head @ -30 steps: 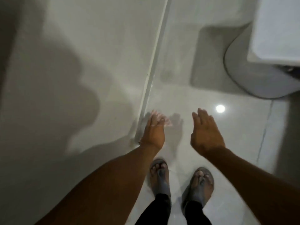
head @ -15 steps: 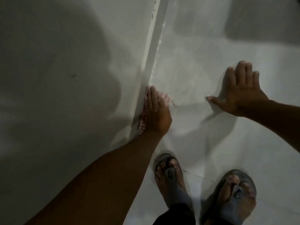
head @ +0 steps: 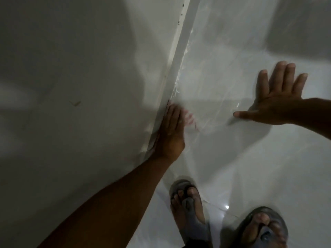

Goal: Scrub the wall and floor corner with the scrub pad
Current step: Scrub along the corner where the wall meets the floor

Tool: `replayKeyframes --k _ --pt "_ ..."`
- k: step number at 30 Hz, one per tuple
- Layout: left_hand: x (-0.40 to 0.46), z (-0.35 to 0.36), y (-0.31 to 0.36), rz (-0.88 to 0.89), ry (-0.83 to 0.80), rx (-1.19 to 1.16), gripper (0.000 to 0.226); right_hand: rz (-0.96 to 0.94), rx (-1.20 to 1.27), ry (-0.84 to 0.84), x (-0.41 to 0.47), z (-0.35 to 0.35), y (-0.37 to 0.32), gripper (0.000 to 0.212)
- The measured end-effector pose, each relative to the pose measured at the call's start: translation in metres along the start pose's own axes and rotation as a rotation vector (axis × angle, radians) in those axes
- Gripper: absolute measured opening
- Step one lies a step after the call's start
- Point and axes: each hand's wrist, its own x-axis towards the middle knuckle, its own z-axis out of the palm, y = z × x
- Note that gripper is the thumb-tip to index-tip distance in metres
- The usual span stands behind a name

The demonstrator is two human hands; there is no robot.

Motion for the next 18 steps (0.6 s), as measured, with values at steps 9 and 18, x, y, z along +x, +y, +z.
replayKeyframes --k 9,18 --pt "0.128 0.007 0.008 0.014 0.223 0.060 0.061 -0.088 0.032 0.377 0.003 0.032 0.011 0.125" --pt "0.124 0.014 0.002 0.087 0.146 0.168 0.053 -0.119 0.086 0.731 0.018 0.056 0.022 0.096"
